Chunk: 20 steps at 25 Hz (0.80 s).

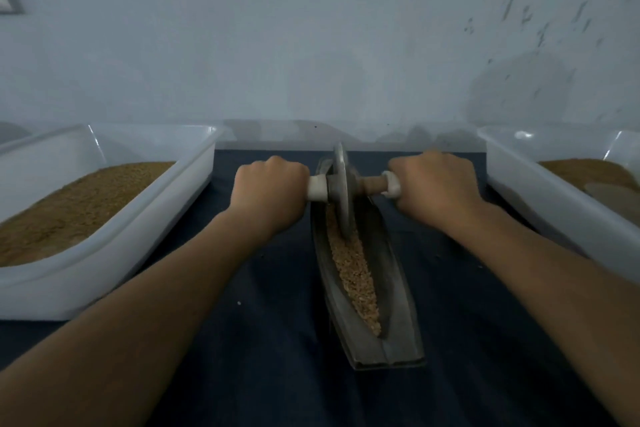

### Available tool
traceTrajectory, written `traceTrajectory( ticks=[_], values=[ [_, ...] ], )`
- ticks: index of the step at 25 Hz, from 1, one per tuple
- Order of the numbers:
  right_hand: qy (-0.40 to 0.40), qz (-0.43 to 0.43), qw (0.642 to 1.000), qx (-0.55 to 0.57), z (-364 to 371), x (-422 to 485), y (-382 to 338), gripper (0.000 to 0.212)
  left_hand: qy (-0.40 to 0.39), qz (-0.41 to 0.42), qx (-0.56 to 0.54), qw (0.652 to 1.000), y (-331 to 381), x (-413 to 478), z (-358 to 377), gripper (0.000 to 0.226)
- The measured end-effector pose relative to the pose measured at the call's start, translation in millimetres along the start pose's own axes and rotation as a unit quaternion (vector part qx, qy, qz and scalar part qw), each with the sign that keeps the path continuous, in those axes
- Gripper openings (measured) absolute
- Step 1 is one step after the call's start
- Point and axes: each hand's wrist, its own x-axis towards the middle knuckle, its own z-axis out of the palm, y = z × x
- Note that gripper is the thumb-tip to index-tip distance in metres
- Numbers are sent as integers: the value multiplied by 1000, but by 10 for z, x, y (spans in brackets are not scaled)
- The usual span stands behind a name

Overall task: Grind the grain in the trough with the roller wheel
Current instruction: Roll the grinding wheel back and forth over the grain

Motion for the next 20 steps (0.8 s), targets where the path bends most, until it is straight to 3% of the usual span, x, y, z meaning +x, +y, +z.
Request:
traceTrajectory(
  ticks=[2,4,7,9,11,13,14,17,18,20],
  values=[
    [-23,-11,1000,-10,-71,-3,37,12,-19,3,-15,1000,-37,-40,-6,10],
    [36,-47,998,-29,-102,-357,100,22,60,51,-14,997,-74,-377,0,21],
    [86,-81,992,52,-85,-917,239,24,153,139,-18,978,-138,-775,-117,51],
    [85,-86,991,55,-33,-907,296,24,127,138,-13,982,-146,-696,-120,50],
    [108,-55,993,-5,-17,-590,173,20,79,80,31,993,-62,-512,-5,31],
    [60,-14,998,-14,26,-172,47,17,44,7,15,999,-19,-145,61,8],
    [20,-1,1000,-5,37,7,38,13,16,-10,7,1000,-17,-8,38,9],
    [-24,-2,1000,16,22,-25,103,12,-17,19,11,1000,-34,-12,-24,10],
    [15,-22,1000,10,23,-208,143,16,-2,42,9,999,-56,-135,-30,8],
    [77,-55,995,28,19,-645,216,23,73,104,8,992,-94,-512,-30,27]
  ],
)
